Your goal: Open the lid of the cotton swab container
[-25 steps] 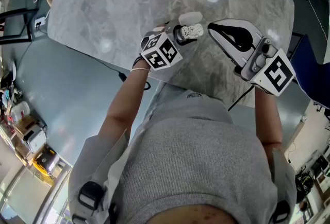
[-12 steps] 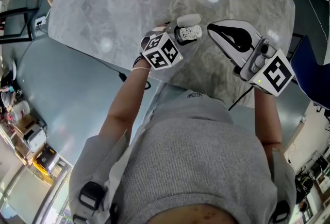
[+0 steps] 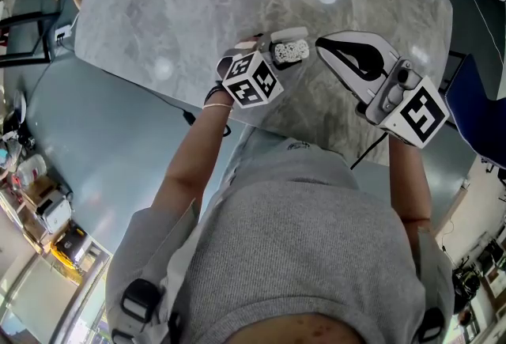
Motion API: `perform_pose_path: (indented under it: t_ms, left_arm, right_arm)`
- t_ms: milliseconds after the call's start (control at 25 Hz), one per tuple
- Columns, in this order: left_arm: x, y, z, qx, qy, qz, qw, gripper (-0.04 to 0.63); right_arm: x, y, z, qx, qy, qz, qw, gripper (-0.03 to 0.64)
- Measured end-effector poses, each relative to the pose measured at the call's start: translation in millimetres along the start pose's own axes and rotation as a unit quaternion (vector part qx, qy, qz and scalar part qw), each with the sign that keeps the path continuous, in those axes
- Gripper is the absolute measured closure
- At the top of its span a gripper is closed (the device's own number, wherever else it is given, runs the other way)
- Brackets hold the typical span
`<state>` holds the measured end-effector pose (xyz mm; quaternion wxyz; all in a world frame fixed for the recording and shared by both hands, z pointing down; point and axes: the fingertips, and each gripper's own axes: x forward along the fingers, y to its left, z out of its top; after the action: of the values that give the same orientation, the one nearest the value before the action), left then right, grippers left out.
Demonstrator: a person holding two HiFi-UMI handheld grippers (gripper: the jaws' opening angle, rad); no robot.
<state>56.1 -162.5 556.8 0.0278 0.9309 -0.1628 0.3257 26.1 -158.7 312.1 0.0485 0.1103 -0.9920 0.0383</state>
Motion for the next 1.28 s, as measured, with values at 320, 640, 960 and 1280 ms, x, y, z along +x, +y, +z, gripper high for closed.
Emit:
perform_pose_path:
  t_ms: [320, 640, 960, 1280]
  left_arm:
    - [-0.6, 6.0, 2.2, -0.037, -0.020, 0.007, 0.9991, 0.334]
    - [-10.9, 18.4, 2.7, -0.090, -0.057, 0.035, 0.9937, 0.304]
    - [-29.6, 20.5, 1.4, -0.096, -0.079, 0.065, 0.9901, 0.302]
    - [-59.3, 22.4, 7.1, -0.144, -0.112, 0.085, 0.9795, 0.305]
  right_arm:
    - [-1.3, 0.7, -2.7, 0.012, -0.003, -0.002, 1.000, 0.614]
    - [-3.0, -0.9, -4.5, 0.011, -0.008, 0.000, 1.000, 0.614]
    - [-3.9, -1.2, -7.9, 0.009, -0.012, 0.008, 1.000, 0.614]
    - [0.0, -3.2, -14.4, 0.013, -0.009, -0.007, 1.000, 0.614]
